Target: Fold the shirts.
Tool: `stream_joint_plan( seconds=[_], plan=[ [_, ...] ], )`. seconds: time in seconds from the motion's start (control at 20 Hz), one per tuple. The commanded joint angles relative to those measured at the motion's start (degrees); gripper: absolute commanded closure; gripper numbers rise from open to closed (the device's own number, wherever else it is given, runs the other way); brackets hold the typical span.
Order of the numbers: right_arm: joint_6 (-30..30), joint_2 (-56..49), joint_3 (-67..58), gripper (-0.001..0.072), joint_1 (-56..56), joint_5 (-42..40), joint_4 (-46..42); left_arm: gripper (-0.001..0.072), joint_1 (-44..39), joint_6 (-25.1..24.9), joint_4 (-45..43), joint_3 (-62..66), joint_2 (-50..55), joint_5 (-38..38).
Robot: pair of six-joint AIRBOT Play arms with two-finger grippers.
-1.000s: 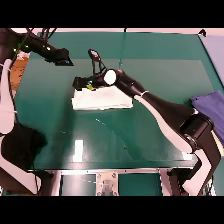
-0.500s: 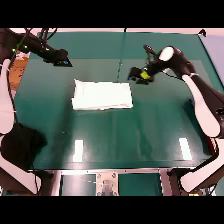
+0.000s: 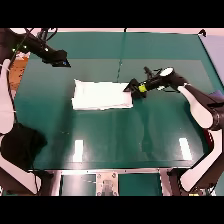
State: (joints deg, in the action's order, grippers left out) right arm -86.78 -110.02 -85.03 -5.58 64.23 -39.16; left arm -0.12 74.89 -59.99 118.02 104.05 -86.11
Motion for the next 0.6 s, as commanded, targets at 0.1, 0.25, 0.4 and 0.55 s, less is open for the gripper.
stream_joint_plan(
  seconds=[0.1, 0.25, 0.4, 0.55],
  plan=[
    [6.56, -2.49, -1.20, 0.0692, -4.90, -2.43, 13.79, 0.0683, 0.00, 0.07, -2.64, 0.00, -0.04, -0.57],
    [6.49, 0.61, -7.41, 0.0694, -2.89, 1.40, 14.23, 0.0683, 0.00, 0.11, -2.86, 0.00, -0.04, -0.57],
    [6.27, 8.17, -12.48, 0.0694, 3.39, 4.48, 14.03, 0.0683, 0.00, 0.13, -2.86, 0.00, -0.04, -1.03],
    [3.21, 15.67, -14.97, 0.0693, 14.29, 7.52, 14.03, 0.0683, 0.00, 0.15, -2.82, 0.00, -0.04, -1.46]
  ],
)
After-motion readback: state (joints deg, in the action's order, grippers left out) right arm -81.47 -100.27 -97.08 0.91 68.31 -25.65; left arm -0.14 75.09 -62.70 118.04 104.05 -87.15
